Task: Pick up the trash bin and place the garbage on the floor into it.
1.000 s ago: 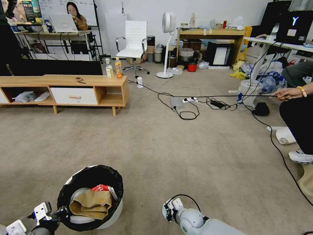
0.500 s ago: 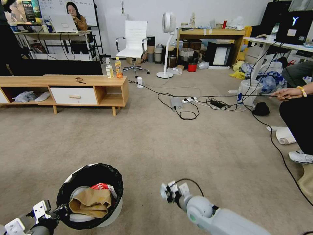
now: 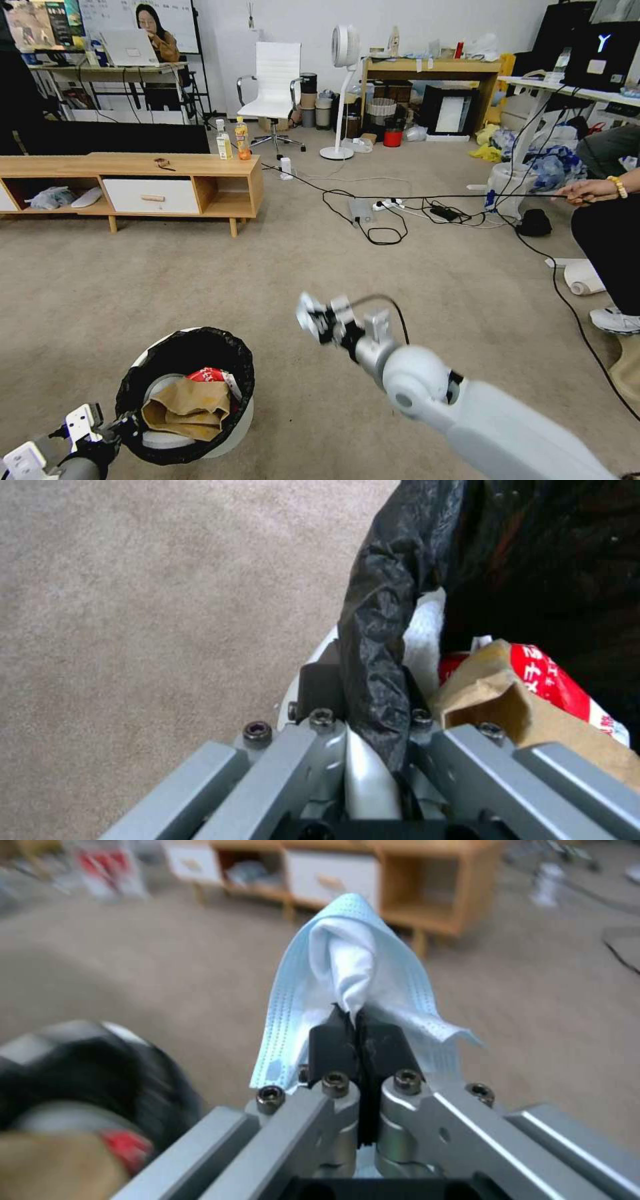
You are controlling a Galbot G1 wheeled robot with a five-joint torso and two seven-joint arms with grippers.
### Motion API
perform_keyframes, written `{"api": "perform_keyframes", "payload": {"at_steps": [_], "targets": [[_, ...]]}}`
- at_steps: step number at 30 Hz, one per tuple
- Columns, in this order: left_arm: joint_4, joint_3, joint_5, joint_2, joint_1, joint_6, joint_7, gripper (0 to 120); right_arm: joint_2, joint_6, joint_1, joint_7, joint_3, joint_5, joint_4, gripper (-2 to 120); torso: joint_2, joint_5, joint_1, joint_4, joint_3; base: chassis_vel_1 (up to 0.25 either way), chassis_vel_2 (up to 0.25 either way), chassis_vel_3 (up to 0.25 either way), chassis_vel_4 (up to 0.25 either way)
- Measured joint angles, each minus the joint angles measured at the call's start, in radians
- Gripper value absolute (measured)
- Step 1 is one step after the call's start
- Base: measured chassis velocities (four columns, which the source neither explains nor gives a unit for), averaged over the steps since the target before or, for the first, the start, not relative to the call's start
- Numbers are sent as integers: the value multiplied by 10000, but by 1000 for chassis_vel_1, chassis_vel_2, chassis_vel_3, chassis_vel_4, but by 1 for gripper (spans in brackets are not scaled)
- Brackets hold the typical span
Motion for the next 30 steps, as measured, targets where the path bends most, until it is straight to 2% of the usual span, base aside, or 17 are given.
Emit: {"api": "perform_keyframes", "payload": {"at_steps": [9, 11, 15, 20, 25, 30], "targets": [[-241, 95, 32, -26, 116, 14, -13, 3, 649, 126, 1359, 281, -878, 1436, 846, 0, 0, 0, 0, 0, 0, 0, 0, 0, 0], [-291, 163, 87, -40, 133, 22, -20, 3, 963, -58, 1877, 618, -1388, 2111, 985, 0, 0, -1, 0, 0, 0, 0, 0, 0, 0], [-333, 226, 149, -50, 145, 28, -25, 3, 1292, -491, 2259, 1077, -1898, 2706, 1008, 0, 1, 0, 0, 0, 0, 0, 0, 0, 0], [-344, 285, 202, -60, 144, 30, -25, 3, 1491, -827, 2400, 1307, -2250, 2970, 956, 0, 0, 0, 0, 0, 0, 0, 0, 0, 0], [-356, 335, 236, -60, 144, 33, -21, 3, 1709, -1655, 2486, 1768, -2943, 3256, 613, 0, 0, 0, 0, -1, 0, 0, 0, 0, 0], [-372, 337, 225, -48, 144, 33, -9, 3, 1814, -1942, 2396, 1891, -3148, 3265, 345, 0, 0, 0, 0, -1, 0, 0, 0, 0, 0]]}}
